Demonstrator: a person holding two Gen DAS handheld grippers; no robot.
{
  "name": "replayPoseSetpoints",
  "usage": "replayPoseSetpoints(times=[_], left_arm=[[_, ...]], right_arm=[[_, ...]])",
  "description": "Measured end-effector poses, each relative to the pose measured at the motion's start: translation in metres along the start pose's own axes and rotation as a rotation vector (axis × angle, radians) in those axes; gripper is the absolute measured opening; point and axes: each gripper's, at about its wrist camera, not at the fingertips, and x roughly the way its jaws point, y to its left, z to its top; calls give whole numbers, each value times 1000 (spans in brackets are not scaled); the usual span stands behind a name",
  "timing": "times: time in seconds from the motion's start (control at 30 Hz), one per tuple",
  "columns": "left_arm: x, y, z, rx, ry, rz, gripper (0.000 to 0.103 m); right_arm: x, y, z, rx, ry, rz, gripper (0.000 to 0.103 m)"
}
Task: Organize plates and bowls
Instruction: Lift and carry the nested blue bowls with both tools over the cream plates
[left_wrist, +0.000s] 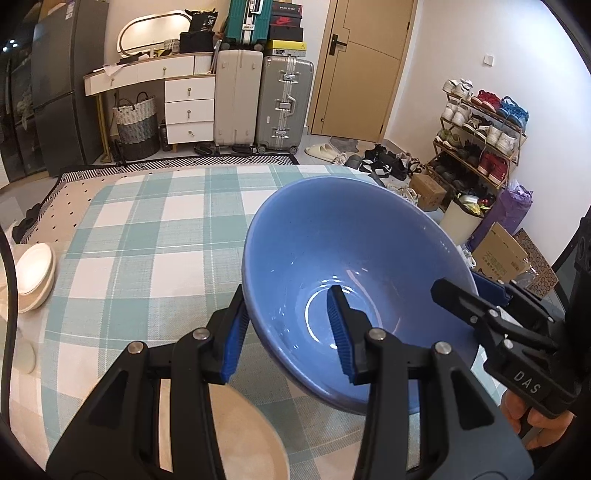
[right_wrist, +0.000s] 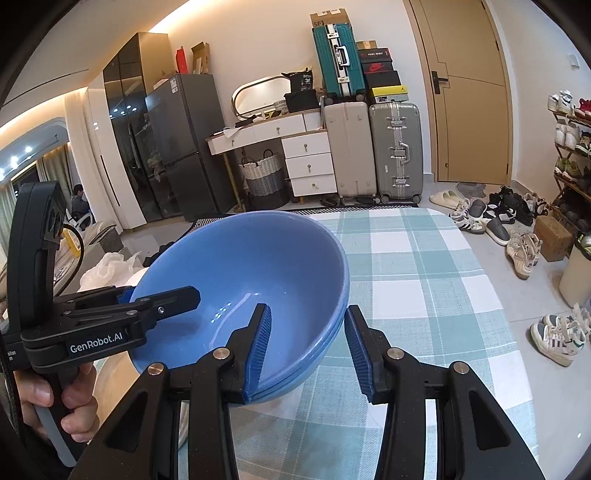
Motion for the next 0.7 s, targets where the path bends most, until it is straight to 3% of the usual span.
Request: replayPoseSetpoints(times=[0.7], left_arm=[[-135, 45, -51, -77, -98, 81, 39]], right_arm=[[-41, 86, -15, -78, -10, 93, 43]])
